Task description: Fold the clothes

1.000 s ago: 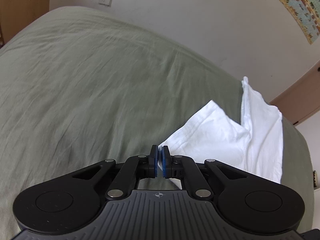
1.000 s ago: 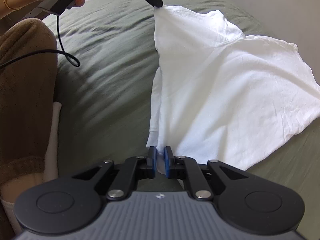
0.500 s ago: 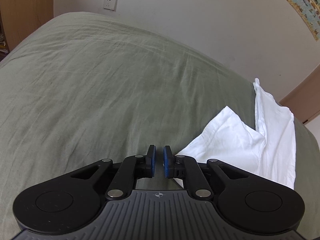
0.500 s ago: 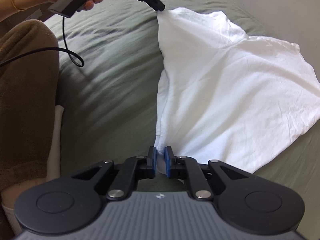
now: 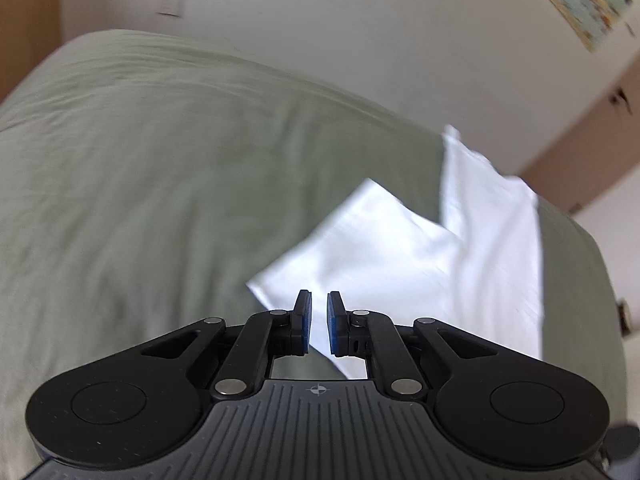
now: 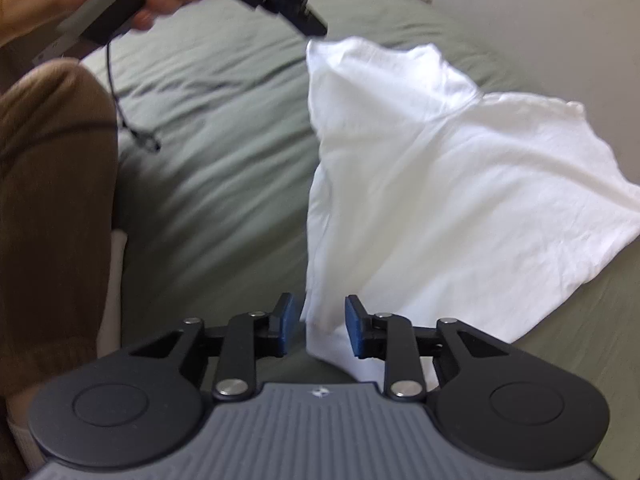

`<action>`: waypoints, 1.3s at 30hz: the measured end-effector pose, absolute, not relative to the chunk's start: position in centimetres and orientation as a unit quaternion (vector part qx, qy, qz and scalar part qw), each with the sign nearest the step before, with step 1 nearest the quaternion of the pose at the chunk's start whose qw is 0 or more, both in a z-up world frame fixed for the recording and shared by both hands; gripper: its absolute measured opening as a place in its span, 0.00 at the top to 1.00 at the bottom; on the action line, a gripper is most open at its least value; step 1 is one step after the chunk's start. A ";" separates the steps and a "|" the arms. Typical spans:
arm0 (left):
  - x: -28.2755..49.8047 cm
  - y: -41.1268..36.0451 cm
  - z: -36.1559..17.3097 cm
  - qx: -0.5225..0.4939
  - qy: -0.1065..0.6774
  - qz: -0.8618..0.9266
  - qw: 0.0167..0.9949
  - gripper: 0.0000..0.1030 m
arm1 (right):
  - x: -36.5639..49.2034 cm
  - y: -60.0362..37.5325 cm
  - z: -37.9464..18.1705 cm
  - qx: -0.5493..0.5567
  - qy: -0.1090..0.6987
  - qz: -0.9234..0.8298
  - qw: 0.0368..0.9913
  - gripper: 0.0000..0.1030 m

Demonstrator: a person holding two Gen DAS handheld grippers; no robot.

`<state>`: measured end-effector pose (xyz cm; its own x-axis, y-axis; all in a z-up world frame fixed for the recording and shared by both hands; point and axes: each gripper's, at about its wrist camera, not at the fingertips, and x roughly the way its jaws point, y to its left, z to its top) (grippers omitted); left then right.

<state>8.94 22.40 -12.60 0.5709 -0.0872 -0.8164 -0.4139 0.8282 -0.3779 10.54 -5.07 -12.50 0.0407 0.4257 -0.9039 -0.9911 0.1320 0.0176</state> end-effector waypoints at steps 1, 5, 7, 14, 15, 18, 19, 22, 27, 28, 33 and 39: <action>9.1 21.3 -12.7 -0.273 0.461 0.081 0.840 0.92 | 10.5 -4.9 -12.2 -0.343 0.401 0.562 0.637 0.71; 9.6 17.6 -13.3 -0.274 0.489 0.029 0.828 0.92 | 10.5 -3.8 -12.4 -0.329 0.397 0.559 0.649 0.71; 9.7 16.3 -13.7 -0.278 0.496 0.014 0.823 0.92 | 10.6 -3.3 -12.8 -0.325 0.396 0.556 0.655 0.71; 10.2 14.1 -15.3 -0.311 0.506 -0.009 0.804 0.92 | 11.0 -2.5 -14.1 -0.317 0.396 0.543 0.669 0.77; 10.2 14.0 -15.5 -0.318 0.508 -0.010 0.801 0.92 | 11.0 -2.6 -14.1 -0.316 0.396 0.542 0.670 0.81; 10.2 13.6 -16.3 -0.341 0.508 -0.013 0.791 0.92 | 11.0 -2.6 -14.3 -0.318 0.396 0.543 0.669 0.89; 10.3 13.5 -16.4 -0.342 0.509 -0.012 0.790 0.92 | 11.0 -2.6 -14.3 -0.319 0.395 0.543 0.669 0.91; 10.0 13.7 -16.6 -0.358 0.501 -0.003 0.788 0.81 | 11.1 -2.7 -14.1 -0.315 0.393 0.543 0.672 0.94; 9.5 14.3 -16.4 -0.379 0.493 0.010 0.783 0.66 | 11.4 -3.2 -13.5 -0.308 0.392 0.541 0.677 0.95; 9.5 14.2 -16.4 -0.377 0.495 0.014 0.783 0.63 | 11.4 -3.3 -13.4 -0.305 0.394 0.540 0.678 0.95; 9.7 13.9 -16.9 -0.377 0.499 0.025 0.780 0.58 | 11.3 -3.3 -13.2 -0.299 0.395 0.540 0.680 0.95; 10.6 13.7 -17.3 -0.352 0.493 0.043 0.795 0.77 | 11.0 -3.1 -13.7 -0.298 0.401 0.542 0.676 0.95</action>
